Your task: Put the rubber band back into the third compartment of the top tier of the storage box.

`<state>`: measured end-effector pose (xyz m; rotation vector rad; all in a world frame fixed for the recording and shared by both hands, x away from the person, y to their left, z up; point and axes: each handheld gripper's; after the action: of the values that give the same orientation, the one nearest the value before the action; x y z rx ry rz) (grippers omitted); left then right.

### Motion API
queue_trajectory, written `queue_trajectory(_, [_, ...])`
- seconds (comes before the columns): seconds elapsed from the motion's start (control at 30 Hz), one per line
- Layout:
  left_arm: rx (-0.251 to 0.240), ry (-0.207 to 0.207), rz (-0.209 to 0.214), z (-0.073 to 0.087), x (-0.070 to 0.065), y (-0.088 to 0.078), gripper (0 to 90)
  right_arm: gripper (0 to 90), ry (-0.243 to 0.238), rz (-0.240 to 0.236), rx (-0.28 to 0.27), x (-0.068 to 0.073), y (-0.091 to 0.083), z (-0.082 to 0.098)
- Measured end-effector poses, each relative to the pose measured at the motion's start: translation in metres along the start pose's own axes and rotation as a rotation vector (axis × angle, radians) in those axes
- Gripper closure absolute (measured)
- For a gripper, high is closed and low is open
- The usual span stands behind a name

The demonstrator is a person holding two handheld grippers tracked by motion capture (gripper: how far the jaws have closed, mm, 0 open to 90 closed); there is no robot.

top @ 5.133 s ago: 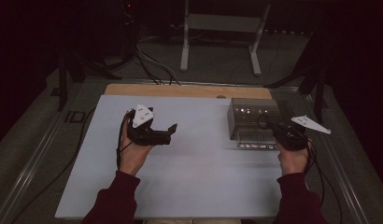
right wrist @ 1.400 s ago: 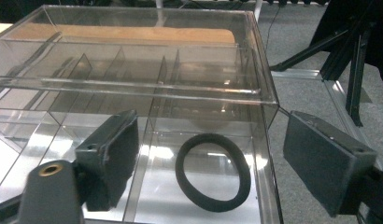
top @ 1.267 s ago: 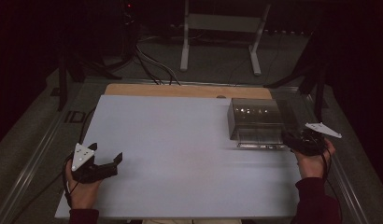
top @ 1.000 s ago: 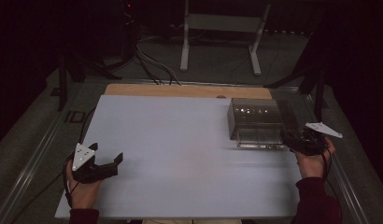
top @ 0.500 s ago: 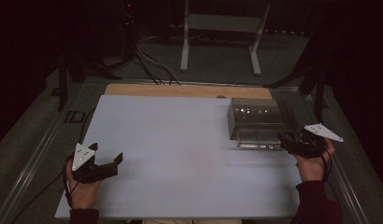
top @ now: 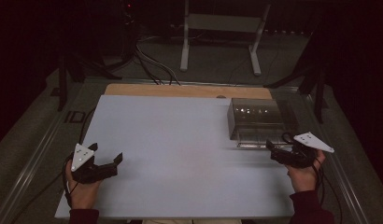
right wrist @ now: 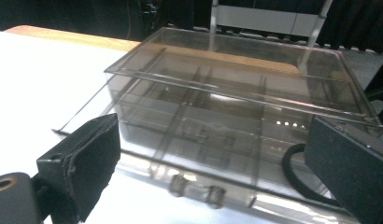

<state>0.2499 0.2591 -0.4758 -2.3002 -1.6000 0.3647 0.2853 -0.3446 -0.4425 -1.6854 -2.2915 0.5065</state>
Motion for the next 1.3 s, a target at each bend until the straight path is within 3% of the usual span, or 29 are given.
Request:
queue_trajectory(0.37, [-0.014, 0.01, -0.005, -0.002, 0.0, -0.006, 1.6, 3.4, -0.016, -0.041, -0.016, 0.017, -0.005, 0.02])
queue_trajectory(0.87, [-0.036, 0.017, -0.01, 0.003, 0.0, -0.013, 1.0, 2.8, 0.008, -0.067, -0.039, 0.021, -0.008, 0.053])
queue_trajectory(1.1, [-0.032, 0.02, -0.002, 0.007, -0.002, -0.01, 1.0, 2.4, 0.015, -0.075, -0.049, 0.025, -0.012, 0.06])
queue_trajectory(1.3, [-0.016, 0.048, 0.0, 0.009, -0.005, -0.007, 1.0, 2.4, 0.014, -0.076, -0.043, 0.026, -0.01, 0.062])
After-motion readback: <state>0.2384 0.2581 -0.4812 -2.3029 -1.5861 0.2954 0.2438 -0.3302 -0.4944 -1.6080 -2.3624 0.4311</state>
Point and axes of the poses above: each handheld gripper's, and its own axes: y roughly forward along the jaws, z roughly out of its underside, x roughly to its left, and after that the axes turned 1 degree about -z, right-handed
